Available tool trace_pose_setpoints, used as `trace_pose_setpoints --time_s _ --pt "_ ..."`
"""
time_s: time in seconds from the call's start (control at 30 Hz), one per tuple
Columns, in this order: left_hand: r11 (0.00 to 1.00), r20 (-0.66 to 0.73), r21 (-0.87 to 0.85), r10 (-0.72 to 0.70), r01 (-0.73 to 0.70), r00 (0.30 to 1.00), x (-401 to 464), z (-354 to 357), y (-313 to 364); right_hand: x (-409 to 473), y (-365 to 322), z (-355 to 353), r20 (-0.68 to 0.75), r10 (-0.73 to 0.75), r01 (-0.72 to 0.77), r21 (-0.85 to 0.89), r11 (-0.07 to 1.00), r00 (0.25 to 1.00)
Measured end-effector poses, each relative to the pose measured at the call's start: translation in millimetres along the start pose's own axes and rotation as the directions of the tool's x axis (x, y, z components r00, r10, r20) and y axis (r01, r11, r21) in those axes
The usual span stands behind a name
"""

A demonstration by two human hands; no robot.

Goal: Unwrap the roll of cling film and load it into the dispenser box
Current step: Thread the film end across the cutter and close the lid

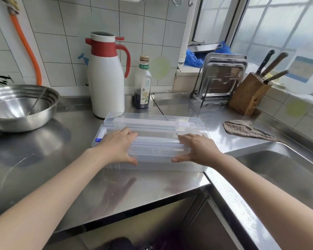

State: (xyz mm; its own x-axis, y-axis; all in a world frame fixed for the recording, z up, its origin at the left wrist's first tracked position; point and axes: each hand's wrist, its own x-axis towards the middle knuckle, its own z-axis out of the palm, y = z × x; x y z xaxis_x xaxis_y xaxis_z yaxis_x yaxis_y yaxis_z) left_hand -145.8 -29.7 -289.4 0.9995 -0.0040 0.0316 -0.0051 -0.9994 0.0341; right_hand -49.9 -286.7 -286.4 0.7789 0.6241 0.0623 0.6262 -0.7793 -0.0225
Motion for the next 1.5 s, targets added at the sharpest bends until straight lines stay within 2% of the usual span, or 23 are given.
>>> trace_pose_setpoints --time_s 0.13,0.37,0.5,0.67,0.9,1.1,1.17,1.27,1.4,1.5 --pt "1.0 -0.01 0.021 -0.002 0.002 1.0 -2 0 1 0 3 2 -0.047 -0.017 0.019 0.037 0.999 0.999" --pt "0.996 -0.133 0.094 0.016 -0.004 0.991 -9 3 4 -8 1 -1 -0.217 -0.027 0.066 0.173 0.983 0.976" --pt "0.997 -0.063 0.069 -0.028 0.032 0.998 -6 1 4 -5 -1 -3 -0.169 0.041 -0.002 0.222 0.975 0.985" --pt "0.995 0.033 0.065 -0.078 0.076 0.996 -2 -3 4 0 -3 -3 -0.084 0.009 -0.001 0.092 0.996 0.996" --pt "0.994 -0.029 0.1 -0.039 0.042 0.999 -11 -4 0 -6 -2 0 -0.189 0.045 -0.018 0.145 0.989 0.981" --pt "0.986 -0.179 0.164 -0.007 0.037 0.984 -16 -1 2 -10 -3 -3 -0.234 0.071 -0.001 0.29 0.957 0.97" --pt "0.988 -0.151 0.148 -0.031 0.054 0.988 -14 -3 1 -10 -3 -4 -0.22 0.083 -0.007 0.326 0.945 0.972" --pt "0.986 -0.019 0.145 -0.078 0.08 0.997 -8 -13 -4 -6 1 -11 -0.155 0.134 -0.065 0.388 0.919 0.979" --pt "0.98 0.158 0.144 -0.158 0.136 0.975 1 -32 -10 2 14 -17 -0.052 0.103 -0.098 0.087 0.991 0.993" --pt "0.98 0.175 0.145 -0.16 0.135 0.972 2 -33 -13 7 14 -20 0.065 0.074 -0.077 0.046 0.996 0.995"
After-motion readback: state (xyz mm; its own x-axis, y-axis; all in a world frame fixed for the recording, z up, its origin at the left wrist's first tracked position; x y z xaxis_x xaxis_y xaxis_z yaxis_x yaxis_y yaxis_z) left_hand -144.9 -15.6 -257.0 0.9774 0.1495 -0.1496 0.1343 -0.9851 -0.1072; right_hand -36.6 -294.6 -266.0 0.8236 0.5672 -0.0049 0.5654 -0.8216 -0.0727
